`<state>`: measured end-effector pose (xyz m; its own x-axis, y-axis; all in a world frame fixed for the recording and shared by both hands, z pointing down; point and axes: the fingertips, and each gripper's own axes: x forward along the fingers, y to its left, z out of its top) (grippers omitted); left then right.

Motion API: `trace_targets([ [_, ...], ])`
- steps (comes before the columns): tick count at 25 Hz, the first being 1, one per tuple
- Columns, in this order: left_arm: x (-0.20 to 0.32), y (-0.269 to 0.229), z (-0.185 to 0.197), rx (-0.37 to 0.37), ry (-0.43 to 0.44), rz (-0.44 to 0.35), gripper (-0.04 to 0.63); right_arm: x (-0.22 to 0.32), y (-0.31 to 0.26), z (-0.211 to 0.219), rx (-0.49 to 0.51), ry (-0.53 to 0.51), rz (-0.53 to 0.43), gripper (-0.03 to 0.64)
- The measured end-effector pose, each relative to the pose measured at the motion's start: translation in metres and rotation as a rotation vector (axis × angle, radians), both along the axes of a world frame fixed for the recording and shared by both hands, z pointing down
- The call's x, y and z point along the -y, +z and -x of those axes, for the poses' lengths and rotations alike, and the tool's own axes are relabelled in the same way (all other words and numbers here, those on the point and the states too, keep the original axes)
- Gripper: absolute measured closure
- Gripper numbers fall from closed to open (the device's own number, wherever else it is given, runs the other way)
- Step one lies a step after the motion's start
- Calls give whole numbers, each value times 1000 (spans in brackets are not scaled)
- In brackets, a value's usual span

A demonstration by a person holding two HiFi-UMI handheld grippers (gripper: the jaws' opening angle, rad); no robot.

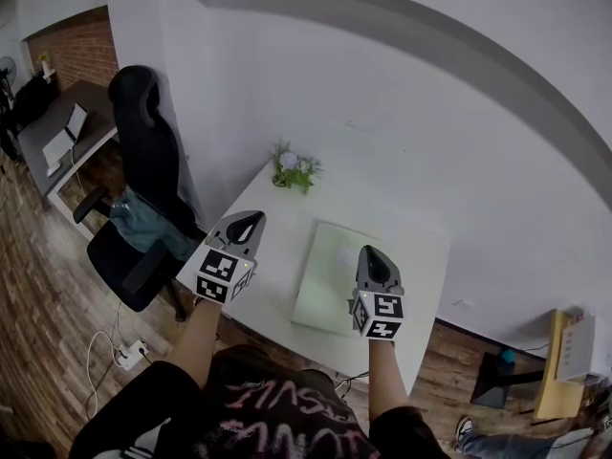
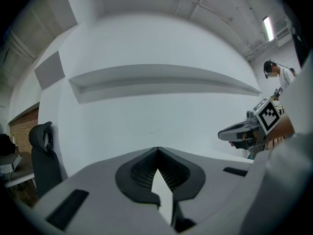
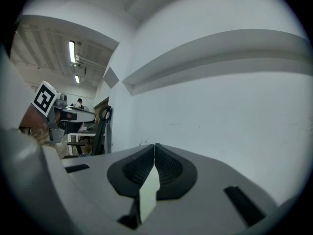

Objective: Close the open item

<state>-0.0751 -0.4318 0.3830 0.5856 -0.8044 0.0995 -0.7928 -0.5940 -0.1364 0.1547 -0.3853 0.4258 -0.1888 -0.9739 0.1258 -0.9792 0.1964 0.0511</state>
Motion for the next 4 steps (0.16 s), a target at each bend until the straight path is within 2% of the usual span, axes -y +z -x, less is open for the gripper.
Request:
trace_targets([
  [4, 3, -3, -1, 4, 5, -9, 581, 4, -3, -2, -4, 2, -6, 592],
])
